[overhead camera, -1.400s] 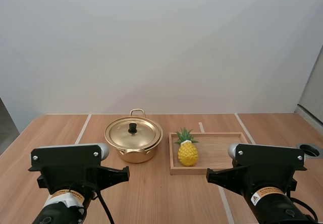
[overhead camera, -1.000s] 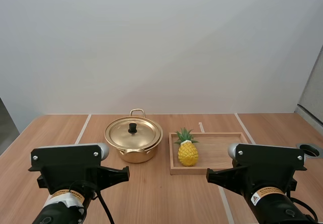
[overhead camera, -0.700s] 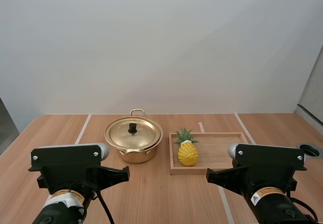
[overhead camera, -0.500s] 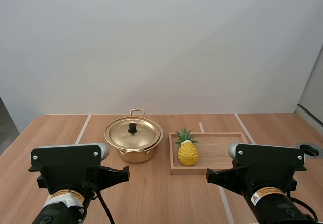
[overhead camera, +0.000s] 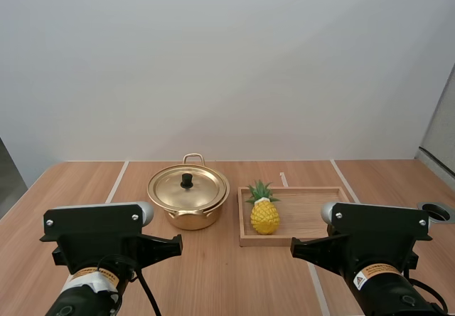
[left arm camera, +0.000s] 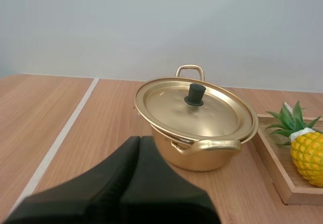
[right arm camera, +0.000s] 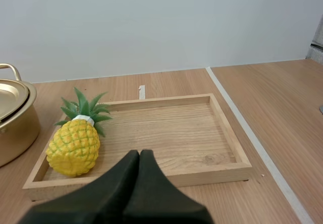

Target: Open the pot, put the pineapple inside, and close it

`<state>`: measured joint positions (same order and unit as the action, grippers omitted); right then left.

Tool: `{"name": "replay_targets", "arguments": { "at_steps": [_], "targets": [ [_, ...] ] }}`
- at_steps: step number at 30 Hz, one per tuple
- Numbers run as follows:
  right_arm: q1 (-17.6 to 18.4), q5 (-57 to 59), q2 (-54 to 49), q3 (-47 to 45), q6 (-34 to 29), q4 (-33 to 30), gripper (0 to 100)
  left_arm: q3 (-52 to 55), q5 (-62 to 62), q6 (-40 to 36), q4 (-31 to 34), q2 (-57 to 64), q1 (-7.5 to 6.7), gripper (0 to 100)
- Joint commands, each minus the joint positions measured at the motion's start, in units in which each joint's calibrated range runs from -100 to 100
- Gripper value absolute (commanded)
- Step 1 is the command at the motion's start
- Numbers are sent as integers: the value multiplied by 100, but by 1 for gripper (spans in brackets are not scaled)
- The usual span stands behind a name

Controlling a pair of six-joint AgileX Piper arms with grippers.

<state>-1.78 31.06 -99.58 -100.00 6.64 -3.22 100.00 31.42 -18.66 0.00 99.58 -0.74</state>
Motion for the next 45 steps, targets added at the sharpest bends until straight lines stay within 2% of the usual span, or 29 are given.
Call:
{"name": "replay_targets", "arguments": {
  "at_steps": [1, 36, 42, 45],
  "targets": [
    [14, 6, -42, 0, 41, 0, 0, 0, -9, -36, 0, 42, 0, 0],
    [14, 6, -42, 0, 41, 0, 0, 0, -9, -36, 0, 42, 0, 0],
    [14, -17, -42, 0, 32, 536, 0, 0, -9, -36, 0, 42, 0, 0],
    [14, -17, -42, 0, 32, 494, 0, 0, -9, -36, 0, 42, 0, 0]
  ]
}}
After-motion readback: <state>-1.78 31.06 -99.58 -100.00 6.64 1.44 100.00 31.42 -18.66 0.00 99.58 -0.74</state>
